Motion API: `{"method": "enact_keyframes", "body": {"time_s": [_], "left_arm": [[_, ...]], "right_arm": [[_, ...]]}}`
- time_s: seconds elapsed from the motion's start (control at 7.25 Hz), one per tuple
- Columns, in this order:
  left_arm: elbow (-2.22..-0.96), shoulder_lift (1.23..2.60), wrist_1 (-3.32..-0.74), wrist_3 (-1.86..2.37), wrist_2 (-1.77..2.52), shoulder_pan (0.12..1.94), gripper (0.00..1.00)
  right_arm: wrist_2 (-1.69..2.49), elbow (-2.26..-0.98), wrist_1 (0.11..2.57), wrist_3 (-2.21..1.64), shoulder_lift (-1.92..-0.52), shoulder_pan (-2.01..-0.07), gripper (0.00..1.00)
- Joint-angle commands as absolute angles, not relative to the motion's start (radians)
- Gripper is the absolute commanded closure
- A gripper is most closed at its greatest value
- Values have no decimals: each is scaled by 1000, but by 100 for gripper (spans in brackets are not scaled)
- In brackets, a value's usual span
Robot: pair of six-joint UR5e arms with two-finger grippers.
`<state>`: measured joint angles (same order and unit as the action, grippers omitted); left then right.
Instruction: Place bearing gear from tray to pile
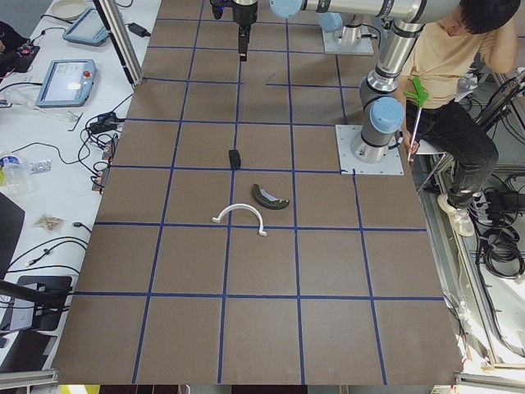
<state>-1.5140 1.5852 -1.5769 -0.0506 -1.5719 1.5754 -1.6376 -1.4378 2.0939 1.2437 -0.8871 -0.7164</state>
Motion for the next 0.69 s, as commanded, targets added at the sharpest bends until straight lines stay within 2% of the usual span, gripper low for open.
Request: {"method": "enact_keyframes", "body": {"time_s": [0.0, 0.14, 0.28, 0.55], "left_arm": [[-1513, 1586, -1577, -51, -1572, 1575, 0], [-1514, 1586, -1577, -51, -1572, 1575, 0], [-1514, 1586, -1577, -51, -1572, 1575, 0], [-1514, 1586, -1577, -51, -1574, 1575, 0]], "right_arm": [[-1640, -1439, 2094, 1243, -887, -716, 40], [-1641, -1437, 2094, 1241, -887, -716, 48], [-1641, -1437, 2094, 1241, -887, -716, 70], [-1644, -1434, 2092, 1241, -890, -716, 100]]}}
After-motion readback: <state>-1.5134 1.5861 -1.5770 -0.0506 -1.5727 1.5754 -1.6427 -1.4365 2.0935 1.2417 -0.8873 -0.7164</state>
